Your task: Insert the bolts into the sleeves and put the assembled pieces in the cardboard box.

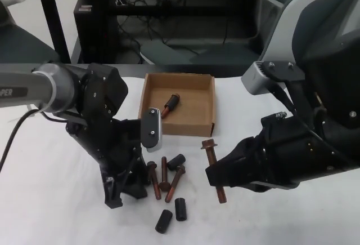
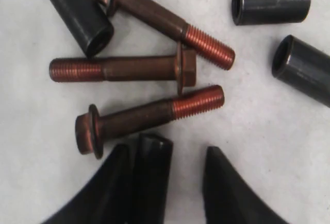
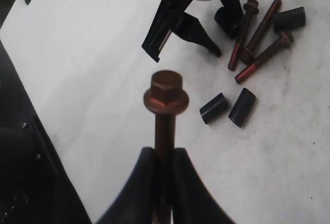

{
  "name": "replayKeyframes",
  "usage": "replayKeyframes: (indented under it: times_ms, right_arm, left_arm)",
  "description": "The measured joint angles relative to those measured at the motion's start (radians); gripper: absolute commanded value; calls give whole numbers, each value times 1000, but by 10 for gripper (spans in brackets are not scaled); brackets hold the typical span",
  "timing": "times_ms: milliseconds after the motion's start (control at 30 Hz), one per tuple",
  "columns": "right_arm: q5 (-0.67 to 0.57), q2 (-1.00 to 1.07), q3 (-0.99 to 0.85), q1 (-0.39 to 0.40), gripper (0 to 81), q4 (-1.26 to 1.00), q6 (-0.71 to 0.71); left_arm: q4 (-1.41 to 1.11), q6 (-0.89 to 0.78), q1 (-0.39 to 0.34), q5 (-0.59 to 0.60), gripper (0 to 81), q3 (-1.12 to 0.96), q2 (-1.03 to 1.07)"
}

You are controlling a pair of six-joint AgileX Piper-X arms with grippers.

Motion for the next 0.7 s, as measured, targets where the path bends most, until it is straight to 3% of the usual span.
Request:
replayKeyframes:
  times_ms: [67, 500, 700]
  right_arm:
    - [0, 0, 0, 0, 0, 0, 0]
    - [0, -6, 0, 0, 0, 0, 0]
    - [15, -73, 1, 0, 0, 0, 3]
  left_arm:
    - [-4, 0, 0, -15, 8, -2, 0]
    - [124, -33, -16, -193, 17, -2, -50]
    - [222, -140, -11, -133, 17, 7, -194]
